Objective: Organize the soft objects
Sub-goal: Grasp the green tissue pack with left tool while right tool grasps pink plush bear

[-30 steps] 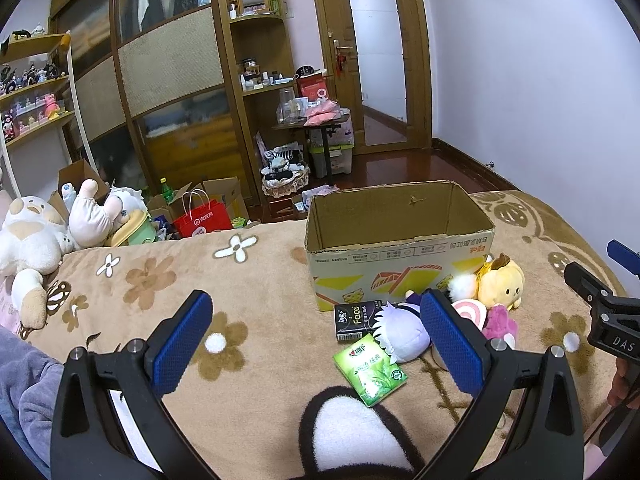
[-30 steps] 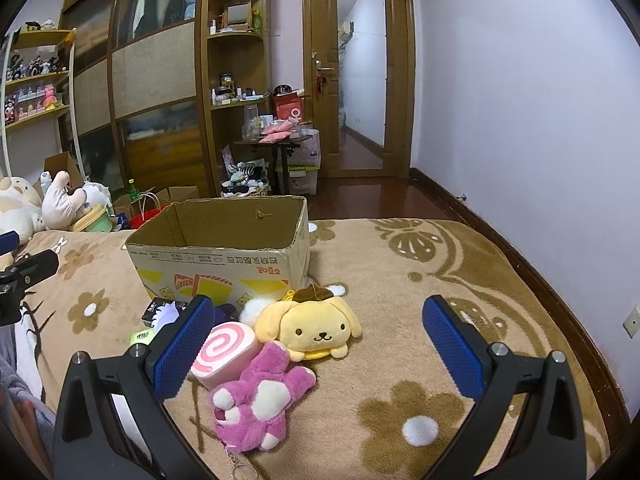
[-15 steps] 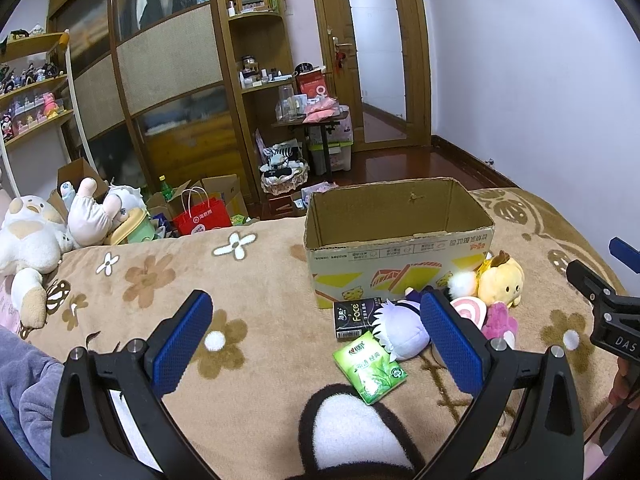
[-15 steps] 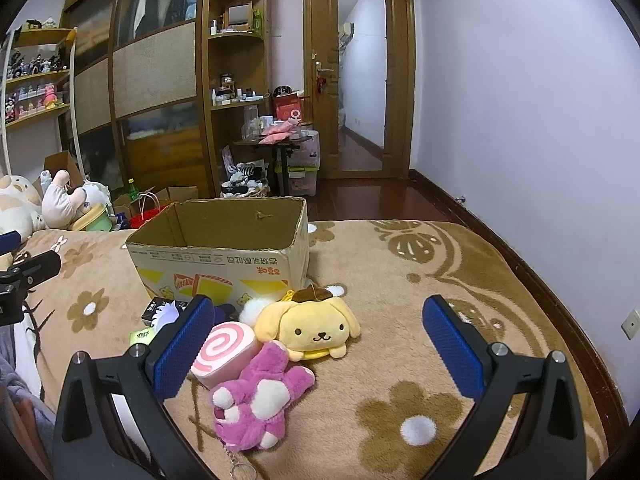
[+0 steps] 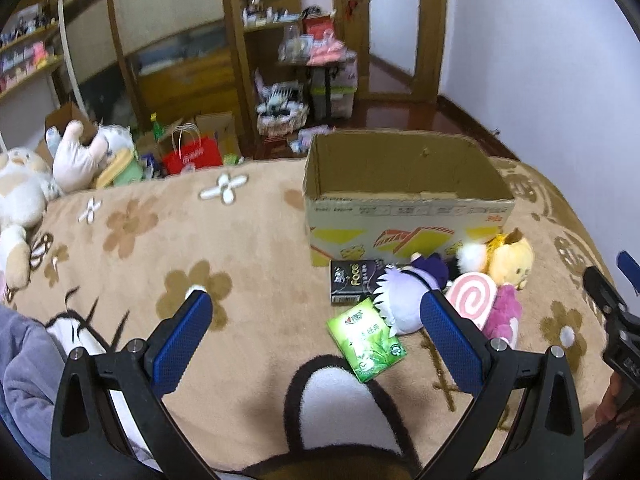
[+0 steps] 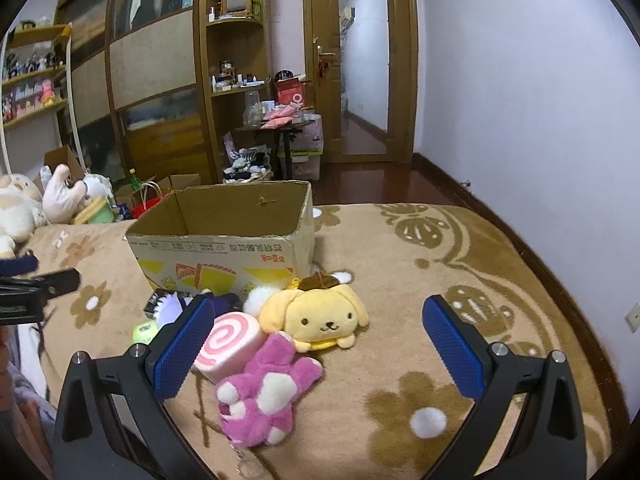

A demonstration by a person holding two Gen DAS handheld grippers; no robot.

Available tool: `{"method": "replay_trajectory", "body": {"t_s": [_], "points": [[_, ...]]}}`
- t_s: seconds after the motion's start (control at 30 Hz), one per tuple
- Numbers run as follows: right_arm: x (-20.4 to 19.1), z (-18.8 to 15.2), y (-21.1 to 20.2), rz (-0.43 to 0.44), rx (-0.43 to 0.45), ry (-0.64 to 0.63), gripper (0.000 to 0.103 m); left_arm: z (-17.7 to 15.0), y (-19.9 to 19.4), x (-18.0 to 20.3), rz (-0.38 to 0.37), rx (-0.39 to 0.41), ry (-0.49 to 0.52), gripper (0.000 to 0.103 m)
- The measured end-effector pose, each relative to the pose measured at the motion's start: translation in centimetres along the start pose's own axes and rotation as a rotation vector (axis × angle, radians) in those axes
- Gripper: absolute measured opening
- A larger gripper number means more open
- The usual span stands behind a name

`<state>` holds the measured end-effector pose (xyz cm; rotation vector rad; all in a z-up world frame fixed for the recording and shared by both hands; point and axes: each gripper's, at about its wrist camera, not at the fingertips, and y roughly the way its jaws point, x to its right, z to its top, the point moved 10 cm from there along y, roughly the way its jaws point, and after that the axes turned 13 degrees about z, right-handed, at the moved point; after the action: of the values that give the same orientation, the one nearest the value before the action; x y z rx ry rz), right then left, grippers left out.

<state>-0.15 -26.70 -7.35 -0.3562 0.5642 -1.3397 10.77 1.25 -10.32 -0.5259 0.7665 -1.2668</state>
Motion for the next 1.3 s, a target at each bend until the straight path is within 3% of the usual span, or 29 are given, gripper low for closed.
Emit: {"method": "replay_trajectory", "body": {"t_s": [0.13, 0.27, 0.57, 0.77, 1.0, 1.3], "points": [[-0.2, 0.1, 0.8, 0.026, -0.007, 0.035, 0.103, -0.7, 2.6, 0.4, 0.007, -0.101, -0.003, 0.102], [-0.3, -1.0, 2.8, 0.019, -0.085, 0.048, 0.103, -0.8, 4.1, 1.0, 0.030, -0.130, 0.025, 0.102], [1.3, -5.2, 7.1, -0.013, -0.277, 0.103, 0.103, -3.0, 8.1, 3.6, -0.046, -0.299, 0.049, 0.102], [2.1, -8.2, 8.9, -0.005, -0.397, 0.165, 0.093, -4.9, 9.6, 5.1, -0.091, -0.375, 0.085, 0.102], [0.7, -9.2, 9.7, 0.068, -0.440, 0.169, 0.093, -6.7, 10.9, 6.7, -0.144, -0.455, 0.105, 0.102], [0.1, -10.2, 10.7, 0.042, -0.476, 0.135, 0.093, -8.1, 12.1, 8.0, -0.179, -0.495, 0.123, 0.100]]}}
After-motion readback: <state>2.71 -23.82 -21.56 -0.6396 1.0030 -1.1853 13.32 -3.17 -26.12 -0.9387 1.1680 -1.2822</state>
